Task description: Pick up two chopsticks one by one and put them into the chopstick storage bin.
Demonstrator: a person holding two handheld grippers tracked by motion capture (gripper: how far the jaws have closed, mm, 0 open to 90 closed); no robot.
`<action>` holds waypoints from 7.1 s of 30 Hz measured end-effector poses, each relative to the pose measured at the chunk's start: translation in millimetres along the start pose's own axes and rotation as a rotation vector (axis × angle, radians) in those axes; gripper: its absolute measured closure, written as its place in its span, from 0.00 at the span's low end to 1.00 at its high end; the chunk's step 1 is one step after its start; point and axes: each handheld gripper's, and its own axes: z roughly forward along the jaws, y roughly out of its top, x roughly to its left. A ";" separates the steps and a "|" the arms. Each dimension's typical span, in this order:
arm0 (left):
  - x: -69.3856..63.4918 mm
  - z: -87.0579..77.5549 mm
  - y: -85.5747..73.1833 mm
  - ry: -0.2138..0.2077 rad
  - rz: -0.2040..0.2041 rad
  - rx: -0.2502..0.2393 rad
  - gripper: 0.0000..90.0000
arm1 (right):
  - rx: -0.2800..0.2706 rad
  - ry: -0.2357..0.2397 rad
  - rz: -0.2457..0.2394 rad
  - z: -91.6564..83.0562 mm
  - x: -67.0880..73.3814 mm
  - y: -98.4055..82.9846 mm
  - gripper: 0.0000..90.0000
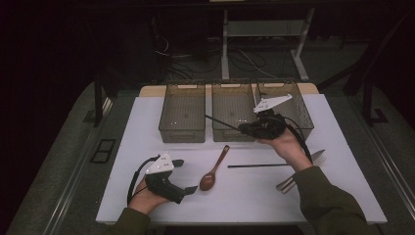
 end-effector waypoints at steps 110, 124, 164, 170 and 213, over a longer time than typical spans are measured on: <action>-3.1 3.7 3.4 -0.041 0.008 0.005 0.00 | 0.076 0.102 -0.088 -22.1 -24.3 -70.8 0.62; -4.5 3.6 3.0 -0.046 0.013 0.010 0.00 | 0.189 0.069 -0.099 -23.2 -40.8 -109.0 0.74; -4.4 4.9 2.8 -0.054 0.017 0.018 0.00 | 0.276 0.155 -0.267 -0.3 -26.2 -120.6 0.94; -4.2 4.4 3.0 -0.054 0.018 0.016 0.00 | 0.261 0.158 -0.286 1.2 -26.2 -120.2 0.95; -7.0 6.3 3.5 -0.051 0.023 0.023 0.00 | -0.045 0.133 -0.083 -63.1 -25.2 -86.0 0.96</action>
